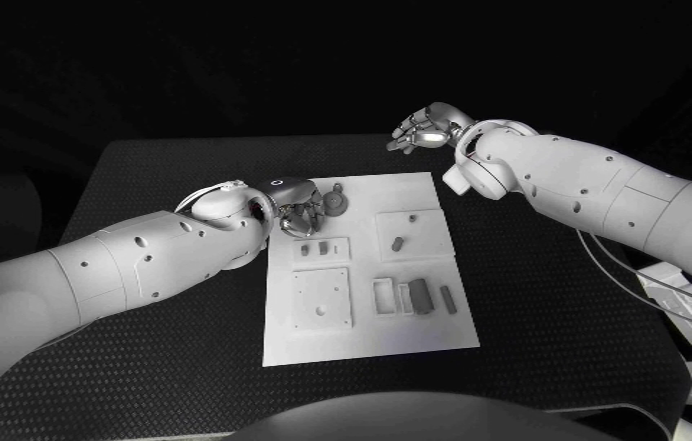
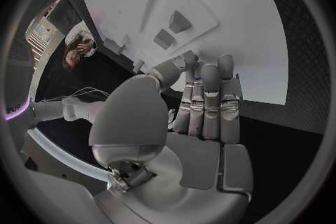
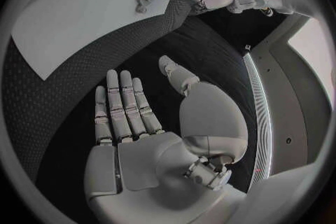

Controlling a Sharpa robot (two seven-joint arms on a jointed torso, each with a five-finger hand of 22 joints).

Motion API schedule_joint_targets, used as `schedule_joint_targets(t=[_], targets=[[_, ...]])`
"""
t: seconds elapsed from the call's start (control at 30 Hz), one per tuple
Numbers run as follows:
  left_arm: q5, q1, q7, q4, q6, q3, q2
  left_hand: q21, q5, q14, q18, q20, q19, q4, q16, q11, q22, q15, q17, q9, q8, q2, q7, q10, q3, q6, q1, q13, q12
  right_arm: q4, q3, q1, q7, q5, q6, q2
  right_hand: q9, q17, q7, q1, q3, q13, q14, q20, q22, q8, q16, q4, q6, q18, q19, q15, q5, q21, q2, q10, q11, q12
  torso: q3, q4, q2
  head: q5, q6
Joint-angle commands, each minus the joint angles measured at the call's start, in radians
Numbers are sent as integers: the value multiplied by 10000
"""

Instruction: Assemble the parts on the task board

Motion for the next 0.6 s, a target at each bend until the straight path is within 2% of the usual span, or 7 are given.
schedule_joint_targets(t=[0.03, 0.33, 0.6], targets=[[28, 0, 35, -31, 148, -11, 48, -35, 20, 29, 161, -59, -10, 61, -48, 71, 173, -33, -16, -14, 41, 137, -4, 159, 17, 65, 7, 0, 14, 6, 3, -3, 107, -13, 75, 5, -11, 15, 277, 49, -55, -17, -57, 2, 11, 61, -63, 28, -80, -177, -74, 14, -45, -64, 29, 45, 25, -28, 9, -3, 2, -3, 5], [-42, -1, -8, -60, 503, -47, 71, -52, 17, 19, 152, -66, -14, 59, -55, 54, 175, -47, -21, -2, 81, 178, -33, 214, 15, 130, -10, 18, 24, 2, 3, -3, 107, -13, 74, -5, -13, 16, 277, 48, -56, -23, -57, 2, 17, 62, -64, 28, -81, -177, -72, 15, -45, -70, 30, 45, 26, -26, 14, -8, 3, -10, -3], [-111, -6, 0, -210, 569, -71, 136, -75, -8, -9, 135, -77, -27, 57, -65, 28, 179, -71, -26, 6, 128, 228, -76, 286, 4, 214, -37, 46, 38, 6, 3, -3, 111, -13, 75, -3, -15, 17, 277, 45, -57, -29, -57, 2, 23, 64, -65, 30, -81, -178, -71, 15, -45, -75, 30, 46, 26, -23, 10, -7, 3, -18, 2]])
